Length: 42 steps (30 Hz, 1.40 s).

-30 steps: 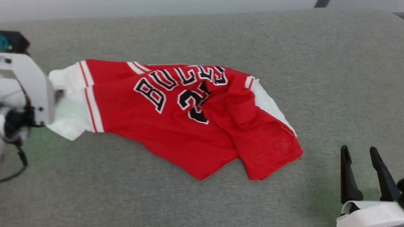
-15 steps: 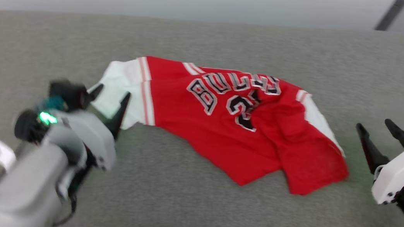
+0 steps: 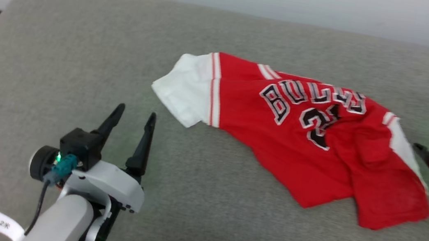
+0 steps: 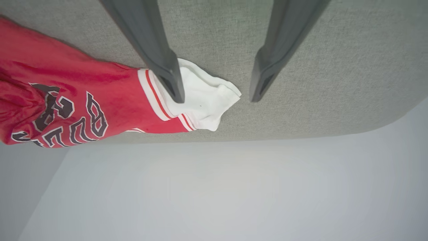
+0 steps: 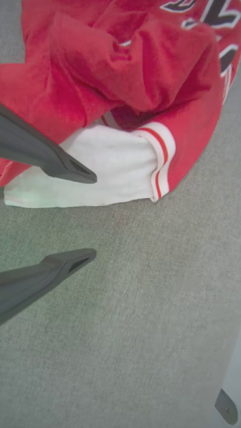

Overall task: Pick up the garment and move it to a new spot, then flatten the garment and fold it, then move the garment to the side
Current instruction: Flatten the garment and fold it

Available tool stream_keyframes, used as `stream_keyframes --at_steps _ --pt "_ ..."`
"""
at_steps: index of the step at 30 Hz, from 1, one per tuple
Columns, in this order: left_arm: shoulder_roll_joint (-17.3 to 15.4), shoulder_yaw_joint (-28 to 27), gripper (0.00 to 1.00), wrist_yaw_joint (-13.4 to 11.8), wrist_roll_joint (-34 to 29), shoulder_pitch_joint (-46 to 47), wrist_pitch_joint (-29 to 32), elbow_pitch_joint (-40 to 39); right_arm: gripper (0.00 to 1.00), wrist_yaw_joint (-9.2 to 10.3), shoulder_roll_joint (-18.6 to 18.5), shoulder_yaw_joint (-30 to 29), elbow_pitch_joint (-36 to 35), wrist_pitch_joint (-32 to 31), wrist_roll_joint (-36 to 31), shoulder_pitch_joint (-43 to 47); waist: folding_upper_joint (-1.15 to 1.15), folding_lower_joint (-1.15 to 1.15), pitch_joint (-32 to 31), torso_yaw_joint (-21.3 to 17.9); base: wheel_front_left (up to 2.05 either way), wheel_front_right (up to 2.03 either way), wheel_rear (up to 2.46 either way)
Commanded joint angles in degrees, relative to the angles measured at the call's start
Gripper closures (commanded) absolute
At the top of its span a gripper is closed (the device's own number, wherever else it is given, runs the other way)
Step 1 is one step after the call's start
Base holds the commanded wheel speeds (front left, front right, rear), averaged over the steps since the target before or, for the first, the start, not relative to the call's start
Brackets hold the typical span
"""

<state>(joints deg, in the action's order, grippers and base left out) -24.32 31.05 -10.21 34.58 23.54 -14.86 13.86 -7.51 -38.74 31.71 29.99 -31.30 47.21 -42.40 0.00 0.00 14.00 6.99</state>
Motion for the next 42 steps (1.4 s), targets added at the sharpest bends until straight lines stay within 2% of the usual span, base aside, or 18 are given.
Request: stream_keyframes --at_steps 1,10,11,12,13,14,18,21,24,27,29,31,34,36,40,42 --pt "0.21 -0.39 0.0 -0.42 -0.71 -0.67 -0.24 -1.01 0.0 0.04 -0.66 1.3 0.97 -1.08 0.28 -1.39 0.0 0.0 2.48 3.03 0.0 0.0 0.0" --pt "1.39 -2.29 0.0 -0.07 -1.55 -1.82 -0.36 -3.43 0.0 0.04 -2.67 9.27 3.94 -6.11 3.92 -2.94 0.0 0.0 4.08 4.66 0.0 0.0 0.0" --pt "1.35 -2.34 0.0 0.11 -1.66 -1.76 -0.32 -3.44 0.2 0.04 -2.81 10.01 3.86 -5.92 4.27 -2.93 0.0 0.0 4.22 4.54 0.0 0.0 0.0" --pt "1.24 -2.4 0.0 0.31 -1.78 -1.4 -0.29 -3.44 0.6 0.03 -2.9 10.99 3.31 -5.56 4.5 -3.07 0.0 0.0 4.39 4.37 0.0 0.0 0.0" --pt "1.24 -2.4 0.0 0.31 -1.78 -1.4 -0.29 -3.44 0.6 0.03 -2.9 10.99 3.31 -5.56 4.5 -3.07 0.0 0.0 4.39 4.37 0.0 0.0 0.0" --pt "1.1 -2.42 0.0 0.6 -1.97 -0.89 -0.3 -3.42 1.0 0.02 -2.9 11.73 2.87 -5.34 5.3 -3.18 0.0 0.0 4.55 4.12 0.0 0.0 0.0" --pt "-0.09 -2.07 0.0 1.86 -2.8 2.21 0.23 -3.09 1.0 0.0 -3.92 14.35 1.89 -4.41 7.11 -4.05 0.0 0.0 5.22 2.91 0.0 0.0 0.0" --pt "-1.26 -1.49 0.0 3.82 -3.56 6.5 2.24 -2.69 1.0 0.05 -4.4 15.68 1.62 -2.99 7.76 -5.68 0.0 0.0 5.95 1.87 0.0 0.0 0.0" --pt "-2.83 -0.55 0.0 7.32 -3.78 12.96 6.21 -1.28 1.0 0.07 -4.18 16.85 1.49 -1.91 8.45 -7.91 0.0 0.0 7.1 0.57 0.0 0.0 0.0" --pt "-4.53 1.03 0.0 12.0 -4.27 21.15 12.25 2.21 1.0 0.06 -3.55 18.28 0.81 -1.65 8.86 -10.3 0.0 0.0 8.67 -1.15 0.0 0.0 0.0" --pt "-4.69 2.09 0.0 14.93 -2.79 26.43 17.12 5.59 1.0 0.06 -2.98 19.36 0.26 -1.49 9.03 -12.1 0.0 0.0 9.98 -2.51 0.0 0.0 0.0" --pt "-4.82 3.78 0.0 16.78 -1.36 31.69 22.03 9.2 1.0 0.07 -2.69 20.36 0.09 -1.21 9.15 -13.72 0.0 0.0 11.29 -3.64 0.0 0.0 0.0" --pt "-4.18 8.08 0.0 17.71 3.28 38.44 30.14 13.86 1.0 0.07 -2.16 21.95 0.18 -0.98 9.16 -16.01 0.0 0.0 13.08 -5.2 0.0 0.0 0.0" --pt "-4.29 12.53 0.0 17.72 8.56 41.74 35.36 15.03 1.0 0.08 -1.87 22.87 0.28 -0.59 9.42 -17.24 0.0 0.0 14.18 -6.05 0.0 0.0 0.0" --pt "-6.58 18.95 0.0 17.62 17.66 47.06 45.11 18.2 1.0 0.19 -1.19 25.18 0.46 0.01 9.83 -19.42 0.0 0.0 16.15 -7.48 0.0 0.0 0.0" --pt "-7.6 21.81 0.0 17.63 19.45 49.74 48.75 20.02 1.0 0.27 -0.84 26.47 0.64 0.21 10.01 -20.28 0.0 0.0 16.95 -8.0 0.0 0.0 0.0"
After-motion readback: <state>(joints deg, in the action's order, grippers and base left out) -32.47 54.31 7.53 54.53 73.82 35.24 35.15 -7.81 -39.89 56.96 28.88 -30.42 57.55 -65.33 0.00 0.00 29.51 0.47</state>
